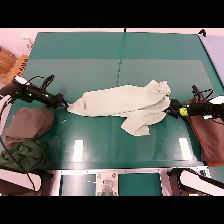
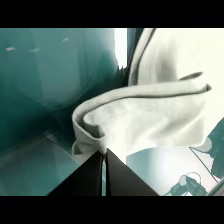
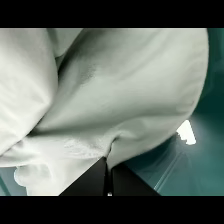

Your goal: Fold the shirts.

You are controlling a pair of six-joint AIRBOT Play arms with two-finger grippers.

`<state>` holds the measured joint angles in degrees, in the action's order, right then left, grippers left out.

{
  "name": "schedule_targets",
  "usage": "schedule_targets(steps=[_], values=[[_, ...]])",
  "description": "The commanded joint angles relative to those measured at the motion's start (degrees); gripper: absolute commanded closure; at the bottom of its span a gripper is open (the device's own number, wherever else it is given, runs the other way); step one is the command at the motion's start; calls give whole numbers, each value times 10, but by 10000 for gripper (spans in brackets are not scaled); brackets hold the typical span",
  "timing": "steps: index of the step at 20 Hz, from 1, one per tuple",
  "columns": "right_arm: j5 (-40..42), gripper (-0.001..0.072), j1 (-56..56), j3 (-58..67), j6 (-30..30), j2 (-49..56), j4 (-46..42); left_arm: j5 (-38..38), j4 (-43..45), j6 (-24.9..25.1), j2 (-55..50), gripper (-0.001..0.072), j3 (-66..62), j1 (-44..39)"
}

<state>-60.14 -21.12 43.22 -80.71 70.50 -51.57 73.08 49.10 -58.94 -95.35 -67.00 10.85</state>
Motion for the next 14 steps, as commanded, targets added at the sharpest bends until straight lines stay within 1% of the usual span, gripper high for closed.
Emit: schedule_targets(steps=[1, 3, 5, 7, 8, 9, 10, 11, 13, 14], values=[[-10, 695, 0, 3, 5, 0, 1, 12, 41, -9, 0, 686, 0, 0], [-10, 695, 0, 3, 11, -1, 1, 18, 45, -10, 0, 687, 0, 0], [-12, 696, 0, 11, 17, -5, 1, 28, 10, 7, 8, 686, 0, 0], [-15, 695, 0, 28, 17, -8, 1, 21, 12, 6, 16, 686, -3, 0], [-17, 695, 0, 34, 17, -8, 1, 21, 26, 2, 16, 684, -3, 0], [-17, 695, 0, 35, 17, -8, 1, 14, 49, -12, 15, 620, -3, 0], [-17, 695, 0, 35, 17, -7, 0, -3, 63, -33, 13, 233, -3, 0], [-17, 695, 0, 35, 17, -7, 0, -25, 66, -49, 10, 162, -3, 0], [-17, 695, 0, 35, 17, -7, 1, -56, 54, -49, 3, 169, -3, 0], [-17, 695, 0, 35, 17, -7, 1, -55, 33, -45, -2, 169, -3, 0]])
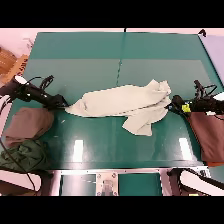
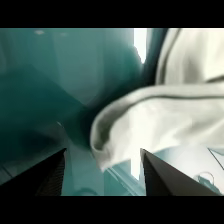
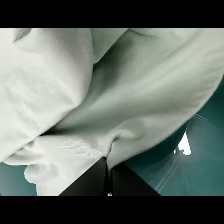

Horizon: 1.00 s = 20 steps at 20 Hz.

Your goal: Fold the shirts.

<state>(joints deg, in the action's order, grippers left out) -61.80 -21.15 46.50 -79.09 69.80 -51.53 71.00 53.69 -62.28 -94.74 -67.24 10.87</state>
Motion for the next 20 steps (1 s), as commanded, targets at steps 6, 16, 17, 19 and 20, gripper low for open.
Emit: schedule_targets(steps=[6, 16, 17, 19, 20], values=[[2, 695, 0, 3, 3, 0, 0, 67, -16, 34, -22, 399, 10, -52], [-118, 695, -1, 132, 2, -40, 0, 151, -132, 43, 30, 686, -106, -59], [-129, 696, -2, 175, -3, -57, 0, 153, -154, 42, 61, 686, -140, -59], [-133, 696, -11, 275, -21, -94, 1, 133, -193, 40, 128, 686, -217, -59], [-133, 696, -17, 325, -30, -112, 1, 113, -204, 37, 161, 686, -256, -59]])
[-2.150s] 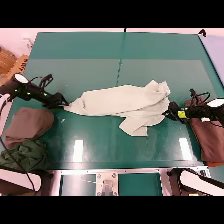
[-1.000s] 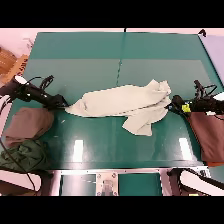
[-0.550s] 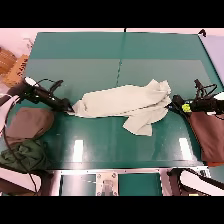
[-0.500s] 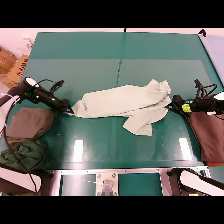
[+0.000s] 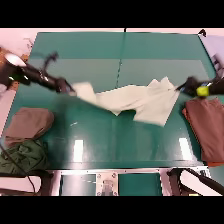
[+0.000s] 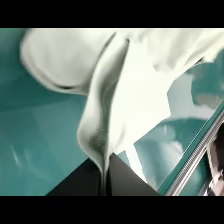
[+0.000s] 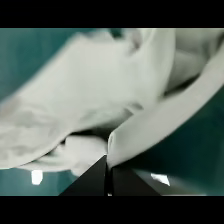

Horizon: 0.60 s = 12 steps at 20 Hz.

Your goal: Fold the shirts.

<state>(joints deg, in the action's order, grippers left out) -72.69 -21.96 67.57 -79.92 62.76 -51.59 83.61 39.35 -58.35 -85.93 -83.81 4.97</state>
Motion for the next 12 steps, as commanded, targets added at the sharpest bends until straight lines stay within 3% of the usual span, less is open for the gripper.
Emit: schedule_targets(steps=[1, 4, 7, 12], values=[[-23, 695, -19, 169, -28, -58, 1, -37, -66, -14, 108, 685, -133, 0], [-18, 696, -52, 316, -54, -102, 1, -112, -64, -57, 201, 685, -239, 0], [36, 695, -85, 419, -56, -144, 0, -187, -59, -68, 286, 685, -304, 0], [139, 695, -108, 475, -56, -198, -8, -211, 19, -106, 367, 686, -340, 0]])
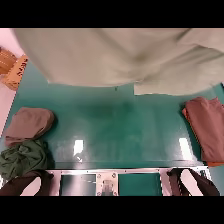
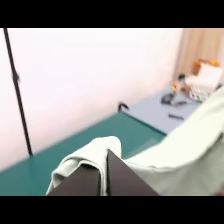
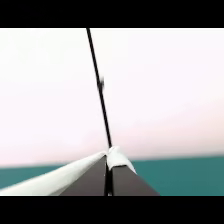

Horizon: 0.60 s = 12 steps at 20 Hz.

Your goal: Fold the shirts.

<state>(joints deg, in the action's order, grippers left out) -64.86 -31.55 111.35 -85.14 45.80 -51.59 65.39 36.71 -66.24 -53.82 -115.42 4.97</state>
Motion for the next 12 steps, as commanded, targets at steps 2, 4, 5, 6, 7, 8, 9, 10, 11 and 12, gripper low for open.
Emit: schedule_targets(steps=[2, 4, 5, 6, 7, 8, 9, 10, 11, 12], values=[[64, 695, -12, 35, -3, -26, -16, -27, 85, -35, 46, 685, -23, 0], [47, 695, -12, 14, -1, -21, -16, -15, 153, -70, 33, 685, -20, 0], [37, 694, -12, -10, -1, -16, -13, -11, 172, -77, 21, 685, -9, 0], [29, 695, -12, -41, 3, -10, -1, -7, 176, -77, 7, 685, 7, 0], [28, 695, -11, -85, 16, -3, 17, 0, 175, -77, -11, 685, 25, 0], [29, 695, -11, -132, 28, 2, 30, 14, 169, -76, -35, 685, 46, 0], [31, 695, -8, -187, 48, 11, 47, 31, 159, -76, -60, 685, 67, 0], [40, 695, 4, -239, 68, 23, 61, 51, 143, -74, -93, 685, 90, 0], [57, 695, 24, -291, 88, 39, 66, 67, 125, -66, -128, 685, 113, 0], [83, 695, 49, -344, 108, 60, 66, 78, 106, -55, -169, 685, 140, -2]])
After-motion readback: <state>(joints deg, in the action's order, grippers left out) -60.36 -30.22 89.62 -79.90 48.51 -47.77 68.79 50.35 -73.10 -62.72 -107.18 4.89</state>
